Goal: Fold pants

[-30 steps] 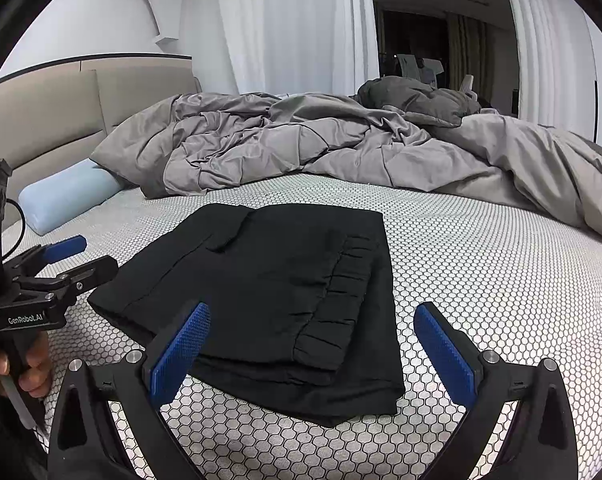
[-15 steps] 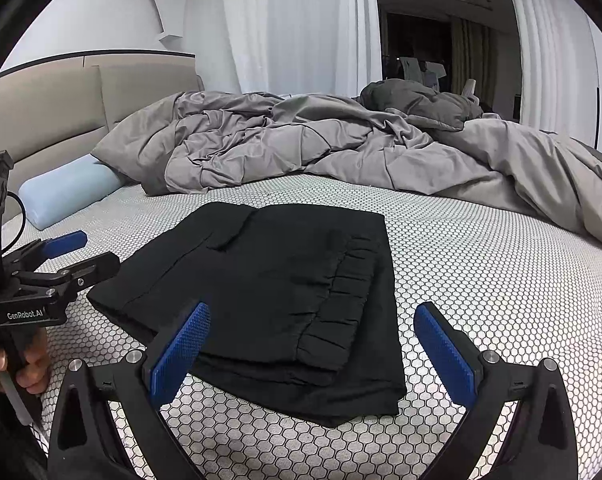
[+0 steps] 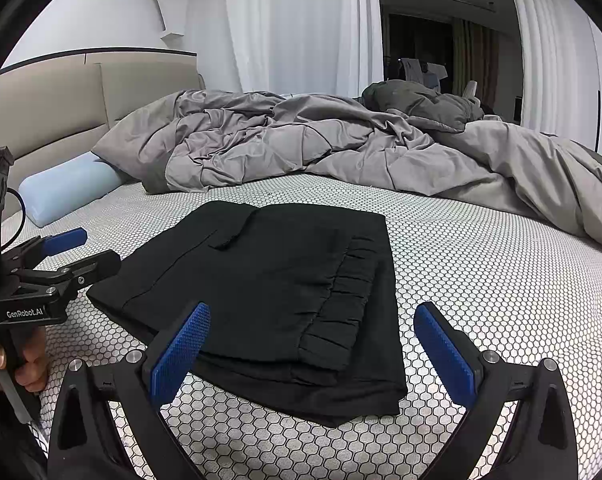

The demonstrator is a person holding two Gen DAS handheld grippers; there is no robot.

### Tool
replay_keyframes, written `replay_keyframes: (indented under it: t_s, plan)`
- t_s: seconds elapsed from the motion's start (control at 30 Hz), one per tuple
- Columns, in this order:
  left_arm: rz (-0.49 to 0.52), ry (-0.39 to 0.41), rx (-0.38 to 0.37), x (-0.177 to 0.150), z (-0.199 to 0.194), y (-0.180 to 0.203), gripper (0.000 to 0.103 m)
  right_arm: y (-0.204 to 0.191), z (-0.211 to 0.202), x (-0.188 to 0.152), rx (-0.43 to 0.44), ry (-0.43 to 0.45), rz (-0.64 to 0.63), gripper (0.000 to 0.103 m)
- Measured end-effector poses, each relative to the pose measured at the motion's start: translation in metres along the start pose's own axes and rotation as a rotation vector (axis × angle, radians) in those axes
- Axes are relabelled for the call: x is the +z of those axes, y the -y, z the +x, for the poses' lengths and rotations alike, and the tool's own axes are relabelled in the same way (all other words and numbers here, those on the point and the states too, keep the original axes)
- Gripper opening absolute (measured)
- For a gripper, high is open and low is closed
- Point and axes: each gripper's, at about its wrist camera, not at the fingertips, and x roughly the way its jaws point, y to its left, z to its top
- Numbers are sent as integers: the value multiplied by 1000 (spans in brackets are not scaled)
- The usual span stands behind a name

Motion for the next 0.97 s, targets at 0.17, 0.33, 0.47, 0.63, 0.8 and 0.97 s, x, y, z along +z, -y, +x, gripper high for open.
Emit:
replay_keyframes:
  t_s: [0.17,0.33,0.47,0.63,0.8,0.97]
  plan:
    - [-1,-1,2,0,0,2,102,0,0,0,3,-2,-12,103]
    - [-1,-1,0,0,0,1,102,2,-1,-1,0,1,-15,103]
    - [0,1,-1,0,0,0,102,3,-1,0,3,1,-15,103]
    - [0,1,1,0,0,1,102,4,-1,0,4,3,-20,103]
    - [1,2,-2,0,0,-1,102,4,-1,0,5,2,-20,103]
    - [5,12,-6,0,-2,-2,102,5,-1,0,8,-1,-25,103]
